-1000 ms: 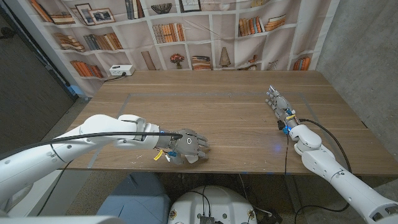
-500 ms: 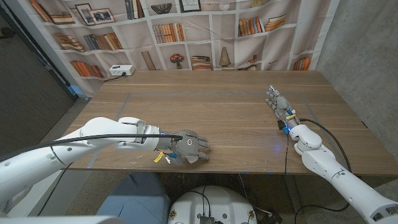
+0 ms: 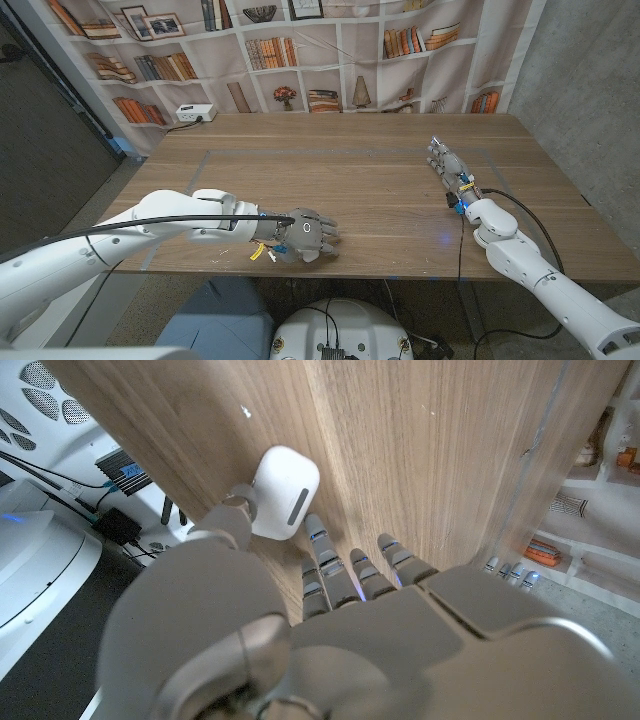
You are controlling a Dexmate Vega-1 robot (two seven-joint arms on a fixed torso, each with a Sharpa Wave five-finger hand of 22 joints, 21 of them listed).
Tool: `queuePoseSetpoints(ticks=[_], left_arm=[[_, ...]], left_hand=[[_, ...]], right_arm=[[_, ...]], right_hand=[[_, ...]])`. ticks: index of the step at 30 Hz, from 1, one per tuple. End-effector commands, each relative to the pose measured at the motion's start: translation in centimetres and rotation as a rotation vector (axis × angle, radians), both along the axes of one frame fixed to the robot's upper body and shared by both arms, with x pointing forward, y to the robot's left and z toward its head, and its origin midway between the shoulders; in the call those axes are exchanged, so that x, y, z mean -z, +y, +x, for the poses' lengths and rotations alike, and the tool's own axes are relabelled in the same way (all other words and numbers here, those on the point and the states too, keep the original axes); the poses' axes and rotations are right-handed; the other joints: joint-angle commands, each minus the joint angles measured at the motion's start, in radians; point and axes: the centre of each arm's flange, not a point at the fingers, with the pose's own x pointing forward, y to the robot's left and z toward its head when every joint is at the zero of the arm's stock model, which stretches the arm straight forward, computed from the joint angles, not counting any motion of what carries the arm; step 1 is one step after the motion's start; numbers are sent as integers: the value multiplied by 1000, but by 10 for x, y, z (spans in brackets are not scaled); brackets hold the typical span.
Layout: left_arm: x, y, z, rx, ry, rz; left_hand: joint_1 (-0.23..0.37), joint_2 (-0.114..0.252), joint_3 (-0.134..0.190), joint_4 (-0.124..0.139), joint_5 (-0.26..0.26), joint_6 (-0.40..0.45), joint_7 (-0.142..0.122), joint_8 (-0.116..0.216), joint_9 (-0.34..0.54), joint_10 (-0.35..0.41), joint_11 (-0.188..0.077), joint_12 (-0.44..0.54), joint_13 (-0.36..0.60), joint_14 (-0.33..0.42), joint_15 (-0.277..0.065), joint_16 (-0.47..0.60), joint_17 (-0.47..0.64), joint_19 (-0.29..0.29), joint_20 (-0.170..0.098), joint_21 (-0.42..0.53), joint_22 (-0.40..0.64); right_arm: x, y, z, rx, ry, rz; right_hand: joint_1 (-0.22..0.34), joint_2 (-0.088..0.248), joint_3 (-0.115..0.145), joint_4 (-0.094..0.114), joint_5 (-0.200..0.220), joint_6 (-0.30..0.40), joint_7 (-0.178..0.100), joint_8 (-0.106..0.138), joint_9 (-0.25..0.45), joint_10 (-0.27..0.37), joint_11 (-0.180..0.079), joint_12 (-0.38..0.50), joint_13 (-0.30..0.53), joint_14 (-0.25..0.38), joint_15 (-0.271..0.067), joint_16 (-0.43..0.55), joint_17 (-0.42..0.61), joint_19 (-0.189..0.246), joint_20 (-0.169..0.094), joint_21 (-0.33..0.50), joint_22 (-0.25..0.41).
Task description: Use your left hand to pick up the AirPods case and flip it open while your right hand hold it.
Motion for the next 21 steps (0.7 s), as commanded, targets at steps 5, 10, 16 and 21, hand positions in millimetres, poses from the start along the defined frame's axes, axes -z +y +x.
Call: queuePoseSetpoints(ticks=[5,10,16,21], left_arm=[[8,-4,4,6,25,1],[8,-5,4,15,28,-18],[7,-4,3,33,28,-42],[6,-3,1,53,28,-62]], left_hand=[[41,-8,7,-2,-5,15,-13,6,2,53,-24,26,10,22,-14,2,3,10,4,7,3],[69,-3,8,-1,-5,40,-12,12,2,86,-27,45,19,46,-21,4,3,13,10,7,4],[108,10,0,3,-2,81,-13,18,2,148,-29,85,41,85,-22,7,5,27,13,10,4],[130,48,-1,12,3,97,-10,16,3,171,-26,102,54,94,-17,7,8,36,20,12,5]], right_arm=[[-7,1,-1,-5,-17,-6],[-7,1,-1,-5,-16,-2],[-6,0,-1,-4,-16,-1],[-8,0,-2,-2,-20,-2]], right_hand=[[11,-3,6,-4,-3,-2,-7,6,2,3,1,0,5,-29,-5,2,2,-7,2,6,6],[11,-3,6,-4,-3,-2,-6,6,2,3,1,0,5,-28,-5,2,2,-7,1,6,6],[11,-3,7,-4,-3,-1,-7,6,2,3,0,0,5,-28,-5,3,2,-7,2,7,6],[11,-3,7,-4,-3,-2,-8,6,2,3,-1,0,5,-28,-5,3,2,-7,2,7,6]])
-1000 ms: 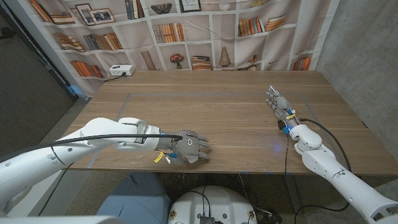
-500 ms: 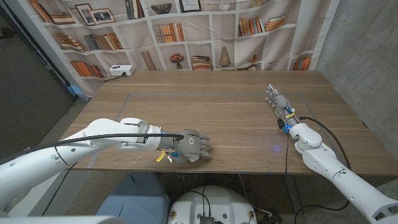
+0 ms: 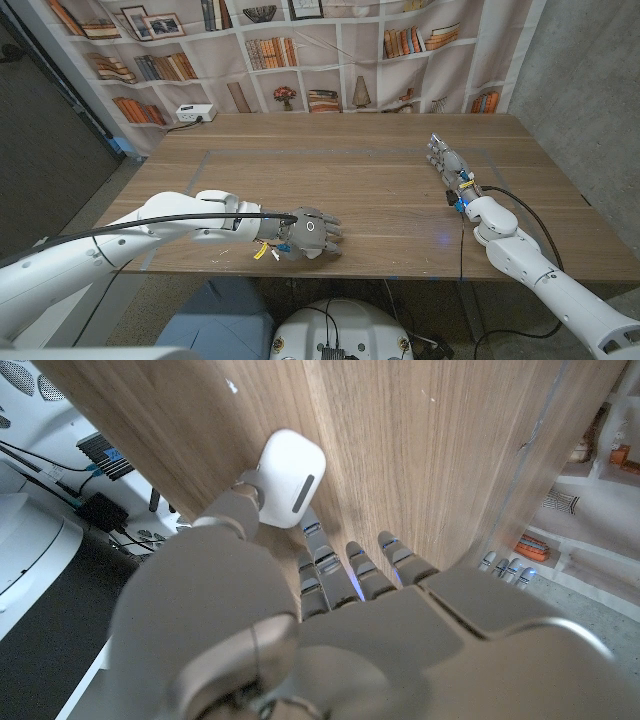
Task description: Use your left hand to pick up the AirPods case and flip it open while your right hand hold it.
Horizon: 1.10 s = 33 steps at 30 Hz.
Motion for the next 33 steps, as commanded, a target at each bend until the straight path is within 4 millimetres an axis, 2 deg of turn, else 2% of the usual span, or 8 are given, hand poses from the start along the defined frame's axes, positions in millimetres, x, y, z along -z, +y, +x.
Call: queuePoseSetpoints(ticks=[1,11,15,26,33], left_arm=[[-1,1,-3,33,9,-49],[-11,5,-6,60,-28,-93],[-13,6,-7,72,-42,-116],[-19,7,-11,105,-86,-167],[-31,5,-15,128,-145,-249]], left_hand=[[21,37,-4,11,10,33,-2,6,3,56,-16,23,11,20,-3,9,6,19,0,12,5],[39,44,-22,6,14,75,-15,11,4,82,-19,40,25,48,-17,12,6,38,-2,15,6],[49,37,-41,6,14,106,-16,15,4,128,-19,60,35,69,-29,15,6,46,-9,15,6],[54,29,-53,5,12,114,-14,13,4,130,-20,62,39,80,-38,15,6,53,-13,16,6],[55,26,-60,7,12,119,-15,12,4,128,-20,61,41,82,-40,15,7,58,-16,17,7]], right_arm=[[-2,-1,-2,0,-9,4],[-3,4,0,-6,-6,1],[-3,4,0,-6,-6,0],[-4,5,-3,-7,-10,2],[-2,7,-4,-11,-12,8]], right_hand=[[11,-3,7,-4,-3,-2,-8,6,2,3,0,0,5,-28,-5,3,2,-5,1,7,6],[10,-3,7,-4,-3,-2,-9,6,2,4,-2,0,5,-28,-5,3,2,-5,2,7,6],[10,-3,7,-4,-3,-1,-9,6,2,4,-2,0,5,-27,-5,3,2,-5,2,7,6],[9,-3,7,-3,-3,-1,-8,6,2,5,-4,0,5,-26,-5,4,2,-4,3,7,6],[8,-3,7,-2,-3,0,-9,6,2,5,-4,0,5,-25,-5,4,2,-4,3,7,6]])
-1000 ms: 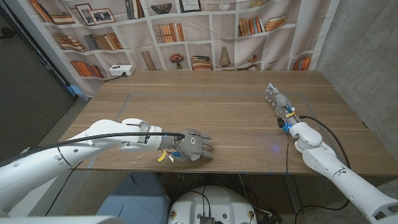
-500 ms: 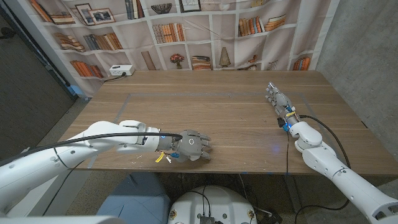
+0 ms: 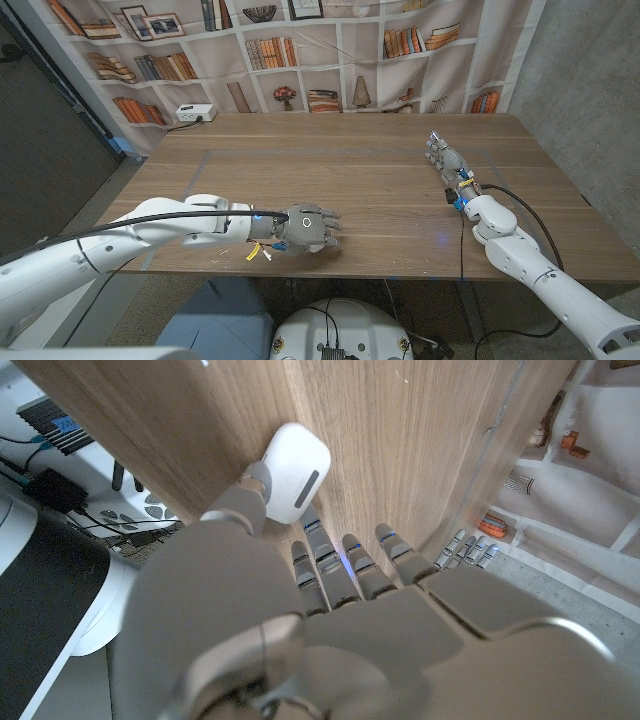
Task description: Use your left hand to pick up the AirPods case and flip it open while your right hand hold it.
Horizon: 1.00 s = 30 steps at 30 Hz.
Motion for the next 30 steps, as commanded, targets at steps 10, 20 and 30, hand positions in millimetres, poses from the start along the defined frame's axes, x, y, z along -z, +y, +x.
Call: queuePoseSetpoints(ticks=[10,20,30], left_arm=[[-33,-3,-9,83,-160,-224],[-28,-4,-8,122,-147,-270],[-34,-4,-5,129,-175,-416]], left_hand=[[12,-3,-17,1,4,18,2,1,2,89,-62,38,42,9,-8,-1,3,20,-6,4,2],[13,-2,-24,3,4,27,1,1,2,86,-61,35,44,5,-9,-4,4,25,-13,5,2],[16,-1,-31,4,3,40,0,3,2,91,-62,36,46,8,-12,-4,4,30,-14,5,3]], right_arm=[[-1,4,-6,-9,-13,1],[-2,3,-8,-6,-15,1],[-5,4,-11,-9,-22,-1]], right_hand=[[7,-3,7,-2,-3,-1,-9,6,2,1,0,0,5,-24,-5,5,2,-4,2,7,6],[7,-3,8,-2,-3,1,-8,6,2,1,0,0,5,-24,-5,4,2,-4,2,7,6],[7,-3,8,-2,-3,1,-8,6,2,1,1,0,5,-25,-5,4,2,-4,3,7,6]])
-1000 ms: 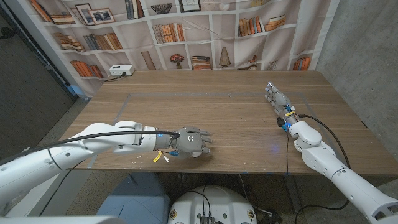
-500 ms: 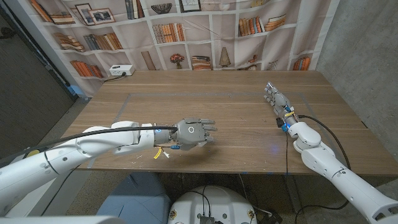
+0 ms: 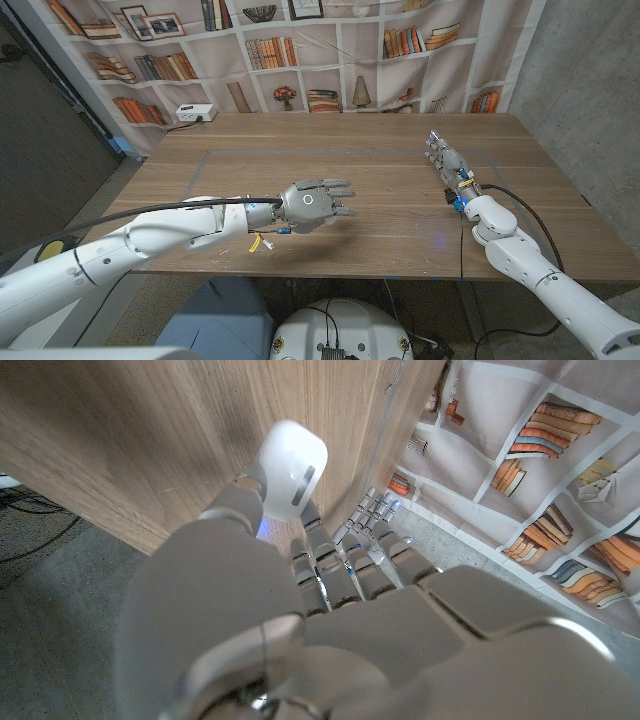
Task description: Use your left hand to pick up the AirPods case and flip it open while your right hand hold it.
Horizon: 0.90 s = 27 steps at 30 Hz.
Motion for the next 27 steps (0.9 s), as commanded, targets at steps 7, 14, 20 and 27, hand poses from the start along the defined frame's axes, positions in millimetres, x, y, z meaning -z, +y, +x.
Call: queuePoseSetpoints(ticks=[7,14,20,27], left_arm=[[-8,-4,3,50,-29,-234],[-9,-5,2,71,-35,-271],[-15,-5,0,93,-56,-301],[-24,-6,-1,116,-85,-326]], left_hand=[[9,10,-8,2,7,18,2,3,3,85,-73,6,47,11,-17,3,4,11,-2,6,3],[11,10,-13,1,7,21,1,2,3,87,-73,6,49,13,-18,2,4,13,-3,5,3],[12,10,-16,2,7,24,0,1,3,90,-73,6,50,14,-19,2,4,15,-4,6,3],[13,11,-20,2,7,27,-1,1,3,94,-73,7,51,18,-23,3,4,18,-5,6,4]], right_arm=[[-7,3,-2,-7,-11,-4],[-9,4,-2,-6,-11,-4],[-10,2,-1,-11,-15,5],[-11,2,0,-14,-19,3]], right_hand=[[6,-3,8,-2,-3,-3,-6,6,2,1,1,0,5,-25,-4,4,2,-4,3,7,6],[6,-3,8,-1,-3,-2,-5,6,2,2,1,0,5,-24,-5,4,2,-4,3,7,6],[6,-3,9,-1,-3,-2,-6,6,2,1,1,0,5,-24,-5,4,2,-3,3,7,6],[5,-3,9,-1,-3,-2,-5,6,2,1,2,0,5,-24,-5,4,2,-3,3,7,6]])
